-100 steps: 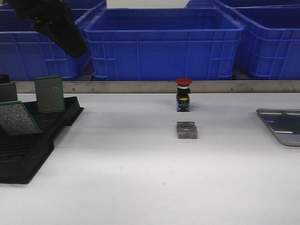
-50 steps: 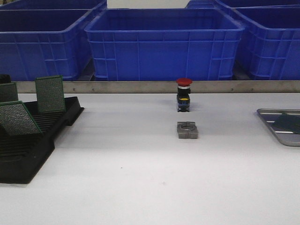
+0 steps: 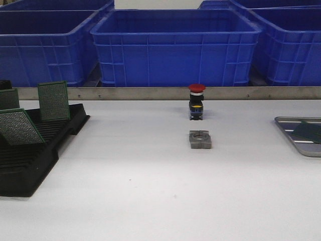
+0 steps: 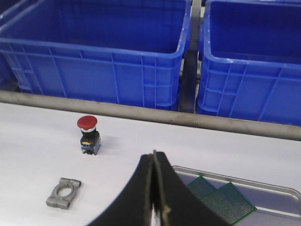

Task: Place circuit board on tray

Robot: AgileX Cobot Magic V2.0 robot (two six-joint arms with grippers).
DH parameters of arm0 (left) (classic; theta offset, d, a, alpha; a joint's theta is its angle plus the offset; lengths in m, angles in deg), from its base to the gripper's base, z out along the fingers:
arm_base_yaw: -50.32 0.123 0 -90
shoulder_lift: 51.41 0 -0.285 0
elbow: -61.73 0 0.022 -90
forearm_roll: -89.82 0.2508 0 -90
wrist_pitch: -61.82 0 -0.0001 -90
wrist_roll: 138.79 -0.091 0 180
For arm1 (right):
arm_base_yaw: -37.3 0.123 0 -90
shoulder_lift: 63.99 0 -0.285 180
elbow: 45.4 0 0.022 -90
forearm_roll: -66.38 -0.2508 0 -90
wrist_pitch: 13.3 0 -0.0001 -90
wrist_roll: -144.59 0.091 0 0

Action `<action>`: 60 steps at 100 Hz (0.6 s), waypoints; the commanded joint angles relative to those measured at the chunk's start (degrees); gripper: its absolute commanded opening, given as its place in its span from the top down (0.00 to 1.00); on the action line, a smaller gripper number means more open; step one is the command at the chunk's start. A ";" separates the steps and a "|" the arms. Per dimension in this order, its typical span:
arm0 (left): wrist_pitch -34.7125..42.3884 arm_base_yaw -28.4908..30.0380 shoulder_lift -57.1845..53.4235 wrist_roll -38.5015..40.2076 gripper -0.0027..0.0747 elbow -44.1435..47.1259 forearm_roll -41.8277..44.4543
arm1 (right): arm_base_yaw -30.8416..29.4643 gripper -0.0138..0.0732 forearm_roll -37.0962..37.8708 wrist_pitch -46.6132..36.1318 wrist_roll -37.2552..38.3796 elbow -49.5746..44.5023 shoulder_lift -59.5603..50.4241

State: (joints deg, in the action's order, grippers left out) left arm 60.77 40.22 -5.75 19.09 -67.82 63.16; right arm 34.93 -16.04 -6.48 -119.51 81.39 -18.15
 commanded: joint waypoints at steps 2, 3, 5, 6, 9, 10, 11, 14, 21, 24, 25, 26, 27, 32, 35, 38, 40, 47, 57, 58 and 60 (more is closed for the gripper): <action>4.71 0.08 -6.03 0.64 0.99 2.19 -0.68 | 0.01 0.91 -3.68 -0.58 -0.38 -1.43 -5.90; 4.71 0.08 -6.46 0.64 0.99 2.45 -0.68 | 0.01 0.91 -4.06 -0.58 -0.38 -1.95 -6.83; 4.71 0.08 -7.74 0.64 0.99 3.20 -0.68 | 0.01 0.91 -4.55 -0.58 -0.38 -2.72 -8.23; 4.71 0.08 -8.60 0.64 0.99 3.43 -0.68 | 0.01 0.91 -4.69 -0.58 -0.38 -2.97 -8.70; 4.71 0.08 -10.30 0.64 0.99 4.61 -0.75 | 0.01 0.91 -5.21 -0.58 -0.38 -3.97 -10.51; 4.71 0.08 -10.73 0.64 0.99 4.84 -0.75 | 0.01 0.91 -5.38 -0.58 -0.38 -4.48 -11.38; 4.71 0.08 -11.57 0.64 0.99 5.07 -0.75 | 0.01 0.91 -5.51 -0.58 -0.38 -4.71 -11.82; 4.71 0.08 -13.25 0.64 0.99 6.22 -0.75 | 0.01 0.91 -5.64 -0.63 -0.38 -5.63 -13.97; 4.76 0.08 -17.44 0.64 0.99 8.33 -0.75 | 0.01 0.91 -5.64 -0.63 -0.38 -7.64 -17.91; 4.76 0.08 -19.08 0.64 0.99 9.06 -0.75 | 0.01 0.91 -5.64 -0.63 -0.38 -8.51 -19.33; 4.76 0.08 -19.89 0.64 0.99 9.23 -0.75 | 0.01 0.91 -5.64 -0.63 -0.38 -8.66 -19.66; 4.76 0.08 -20.29 0.64 0.99 9.57 -0.75 | 0.01 0.91 -5.64 -0.63 -0.38 -8.98 -20.29; 4.76 0.08 -20.68 0.64 0.99 9.73 -0.75 | 0.01 0.91 -5.64 -0.63 -0.38 -9.13 -20.60; 4.76 0.08 -23.65 0.64 0.99 10.75 -0.75 | 0.01 0.91 -5.64 -0.63 -0.38 -9.92 -22.47; 4.76 0.08 -25.03 0.64 0.99 11.34 -0.75 | 0.01 0.91 -5.64 -0.58 -0.38 -10.19 -23.49; 4.76 0.08 -26.26 0.64 0.99 11.75 -0.75 | 0.01 0.91 -5.64 -0.58 -0.38 -10.44 -24.08; 4.76 0.08 -27.13 0.64 0.99 11.96 -0.75 | 0.01 0.91 -5.64 -0.58 -0.38 -10.44 -24.42; 4.76 0.08 -29.34 0.64 0.99 12.31 -0.75 | 0.01 0.91 -5.64 -0.58 -0.38 -10.44 -24.60; 4.85 0.08 -30.62 0.64 0.99 12.31 -0.75 | 0.01 0.91 -5.64 -0.46 -0.38 -10.44 -24.59; 4.85 0.08 -30.71 0.64 0.99 12.31 -0.75 | 0.01 0.91 -5.64 -0.46 -0.38 -10.44 -24.59; 4.85 0.08 -30.71 0.64 0.99 12.31 -0.75 | 0.01 0.91 -5.64 -0.29 -0.38 -10.44 -24.59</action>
State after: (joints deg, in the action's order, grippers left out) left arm 61.42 40.22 -36.63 19.29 -54.07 62.82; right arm 34.93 -20.65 -6.69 -119.61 69.43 -43.01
